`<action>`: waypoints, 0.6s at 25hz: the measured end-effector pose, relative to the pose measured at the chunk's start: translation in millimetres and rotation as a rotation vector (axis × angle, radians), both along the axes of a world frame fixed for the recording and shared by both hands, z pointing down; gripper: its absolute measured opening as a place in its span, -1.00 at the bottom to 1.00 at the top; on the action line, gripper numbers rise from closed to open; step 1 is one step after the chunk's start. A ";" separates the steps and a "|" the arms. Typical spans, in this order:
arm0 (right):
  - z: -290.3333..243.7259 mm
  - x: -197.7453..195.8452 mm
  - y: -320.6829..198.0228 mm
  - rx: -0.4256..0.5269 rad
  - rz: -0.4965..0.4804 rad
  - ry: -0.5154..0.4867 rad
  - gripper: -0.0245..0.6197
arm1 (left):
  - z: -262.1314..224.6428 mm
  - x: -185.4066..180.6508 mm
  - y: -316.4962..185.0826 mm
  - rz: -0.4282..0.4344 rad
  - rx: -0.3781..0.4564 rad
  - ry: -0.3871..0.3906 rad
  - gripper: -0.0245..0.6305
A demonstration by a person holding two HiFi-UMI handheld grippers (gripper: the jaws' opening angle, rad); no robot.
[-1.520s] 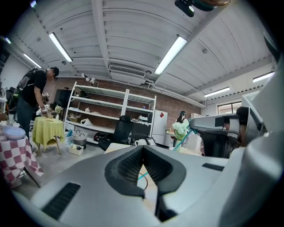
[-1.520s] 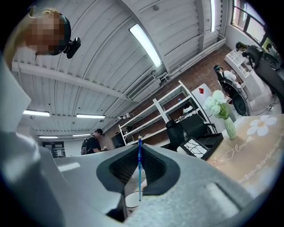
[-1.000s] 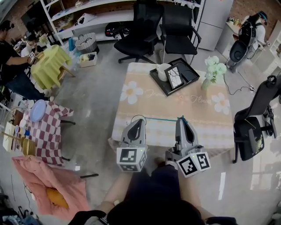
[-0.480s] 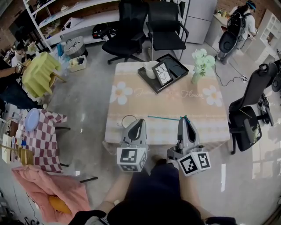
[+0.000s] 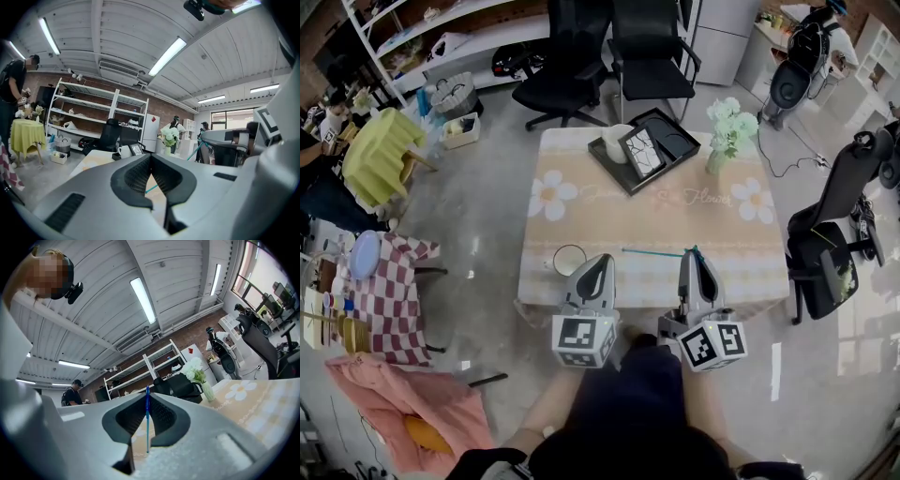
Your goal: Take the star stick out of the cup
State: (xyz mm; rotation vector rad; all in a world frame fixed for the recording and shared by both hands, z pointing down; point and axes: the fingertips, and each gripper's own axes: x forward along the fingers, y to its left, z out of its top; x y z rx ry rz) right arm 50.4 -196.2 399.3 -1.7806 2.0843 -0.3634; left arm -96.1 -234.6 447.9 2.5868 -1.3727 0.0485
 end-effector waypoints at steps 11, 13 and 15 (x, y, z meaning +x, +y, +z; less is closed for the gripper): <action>29.5 4.2 -8.4 -0.081 0.010 0.108 -0.88 | 7.2 4.8 2.5 0.000 -0.012 -0.019 -0.90; 30.6 3.5 -9.6 -0.086 0.004 0.116 -0.88 | 8.3 5.0 2.5 -0.002 -0.014 -0.020 -0.90; 32.3 2.7 -10.4 -0.091 -0.002 0.129 -0.88 | 8.9 5.8 2.4 -0.003 -0.014 -0.020 -0.90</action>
